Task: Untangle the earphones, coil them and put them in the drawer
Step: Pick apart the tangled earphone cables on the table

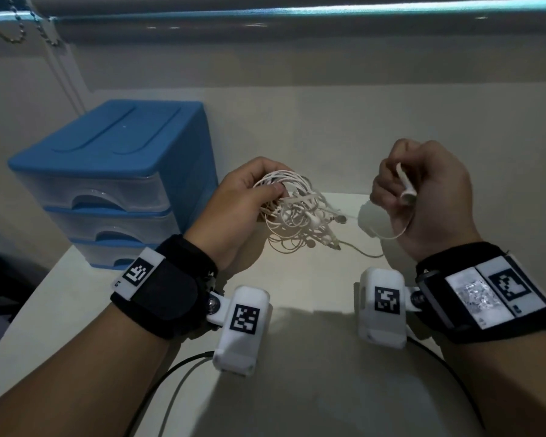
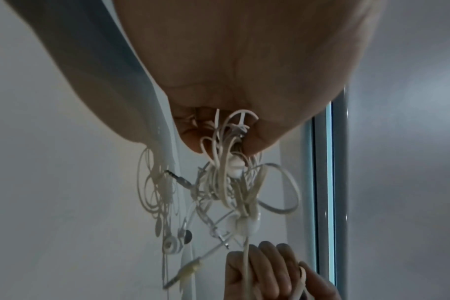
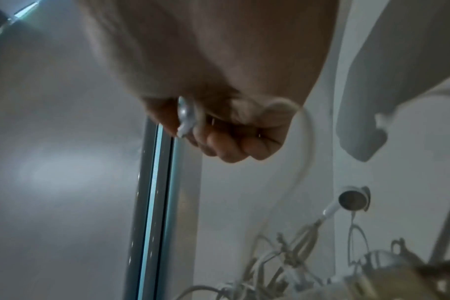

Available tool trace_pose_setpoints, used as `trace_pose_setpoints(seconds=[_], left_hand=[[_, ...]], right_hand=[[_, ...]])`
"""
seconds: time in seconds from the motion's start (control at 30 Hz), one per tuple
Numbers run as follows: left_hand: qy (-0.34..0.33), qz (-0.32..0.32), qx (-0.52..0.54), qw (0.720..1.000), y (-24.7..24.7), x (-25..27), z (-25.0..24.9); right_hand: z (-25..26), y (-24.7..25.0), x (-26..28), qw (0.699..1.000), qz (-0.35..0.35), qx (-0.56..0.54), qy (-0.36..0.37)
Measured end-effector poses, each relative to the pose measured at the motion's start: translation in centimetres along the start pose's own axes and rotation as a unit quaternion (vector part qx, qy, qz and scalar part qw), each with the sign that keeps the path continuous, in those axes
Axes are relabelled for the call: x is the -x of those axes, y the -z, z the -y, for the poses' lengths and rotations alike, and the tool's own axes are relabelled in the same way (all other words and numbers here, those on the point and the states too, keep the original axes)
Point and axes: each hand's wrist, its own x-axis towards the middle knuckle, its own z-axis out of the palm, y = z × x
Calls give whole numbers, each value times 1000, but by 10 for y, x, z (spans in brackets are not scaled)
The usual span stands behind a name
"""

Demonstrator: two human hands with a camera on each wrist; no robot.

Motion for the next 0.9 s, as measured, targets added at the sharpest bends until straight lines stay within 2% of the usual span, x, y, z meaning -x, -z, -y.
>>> trace_pose_setpoints(seconds=[0.17,0.27,0.5,0.73,0.9], left_hand=[[-8,-19,65,998,-1,1,-3],[-18,-13,80,997,-1,1,-5],[-26,-26,70,997,-1,0,-4],[-6,-48,70,996,0,0,-2],[18,-25,133,991,0,0,-3]], right_hand=[[-4,-4,6,987,83,130,-52],[-5,-4,6,970,119,209,-20],[-6,-7,9,941,171,288,51],[-7,-5,8,918,170,351,66],[-12,-5,7,912,182,366,29]])
